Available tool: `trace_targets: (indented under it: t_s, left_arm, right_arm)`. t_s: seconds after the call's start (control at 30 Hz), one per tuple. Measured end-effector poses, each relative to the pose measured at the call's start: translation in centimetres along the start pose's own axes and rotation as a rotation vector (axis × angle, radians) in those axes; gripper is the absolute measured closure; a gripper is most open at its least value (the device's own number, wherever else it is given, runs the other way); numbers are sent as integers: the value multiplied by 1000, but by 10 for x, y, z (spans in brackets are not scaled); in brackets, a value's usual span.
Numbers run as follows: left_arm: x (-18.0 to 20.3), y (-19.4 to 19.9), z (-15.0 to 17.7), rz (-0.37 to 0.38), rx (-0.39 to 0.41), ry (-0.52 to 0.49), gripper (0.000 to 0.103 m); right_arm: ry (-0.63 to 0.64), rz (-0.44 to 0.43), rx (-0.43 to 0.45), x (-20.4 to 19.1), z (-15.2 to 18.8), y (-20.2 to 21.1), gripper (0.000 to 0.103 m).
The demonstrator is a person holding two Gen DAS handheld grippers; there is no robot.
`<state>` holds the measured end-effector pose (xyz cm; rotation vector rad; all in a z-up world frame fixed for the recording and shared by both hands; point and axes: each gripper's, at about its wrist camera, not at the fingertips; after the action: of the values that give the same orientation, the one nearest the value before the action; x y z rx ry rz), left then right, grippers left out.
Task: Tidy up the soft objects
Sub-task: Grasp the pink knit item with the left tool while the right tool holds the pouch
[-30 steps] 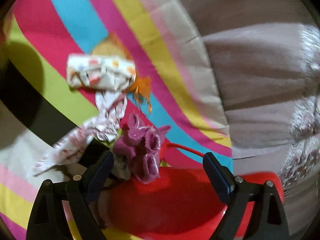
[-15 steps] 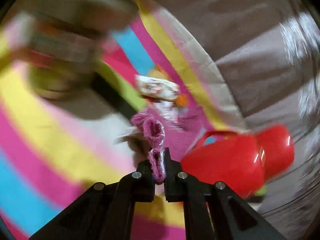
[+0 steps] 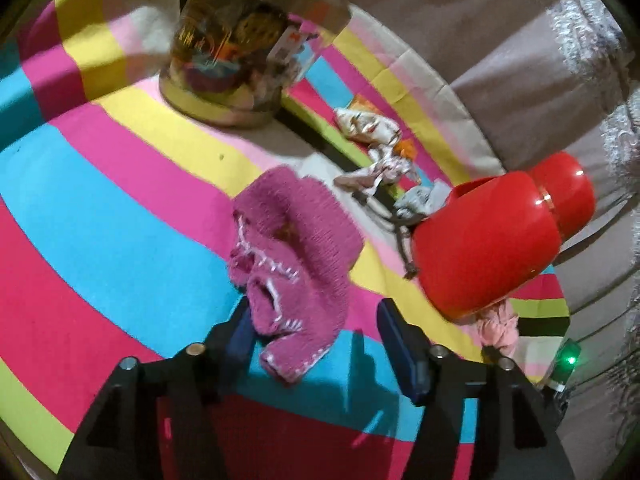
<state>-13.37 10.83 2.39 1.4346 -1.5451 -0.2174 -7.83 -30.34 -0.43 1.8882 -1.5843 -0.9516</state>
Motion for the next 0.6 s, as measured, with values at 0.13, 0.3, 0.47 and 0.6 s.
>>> trace_targets:
  t_s: [0.13, 0.3, 0.47, 0.6]
  left_arm:
    - [1, -5, -9, -22, 16, 2, 26]
    - [4, -23, -22, -87, 16, -11, 26]
    - [15, -37, -30, -175, 35, -74, 21]
    - [22, -41, -22, -208, 67, -152, 17]
  right_arm:
    - [-77, -18, 7, 16, -1, 5, 33]
    - [-37, -14, -25, 5, -17, -12, 32]
    - [57, 61, -24, -10, -28, -30, 31]
    - [39, 52, -37, -3, -35, -35, 30]
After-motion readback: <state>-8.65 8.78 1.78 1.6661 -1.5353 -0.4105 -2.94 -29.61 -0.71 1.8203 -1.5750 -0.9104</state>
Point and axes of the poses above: each gripper's, at about its wrist camera, not at the fingertips, and y roughly against the way its jaws point, x to its right, z to its underside, and after that the axes turned 1 degree about -y, right-handed
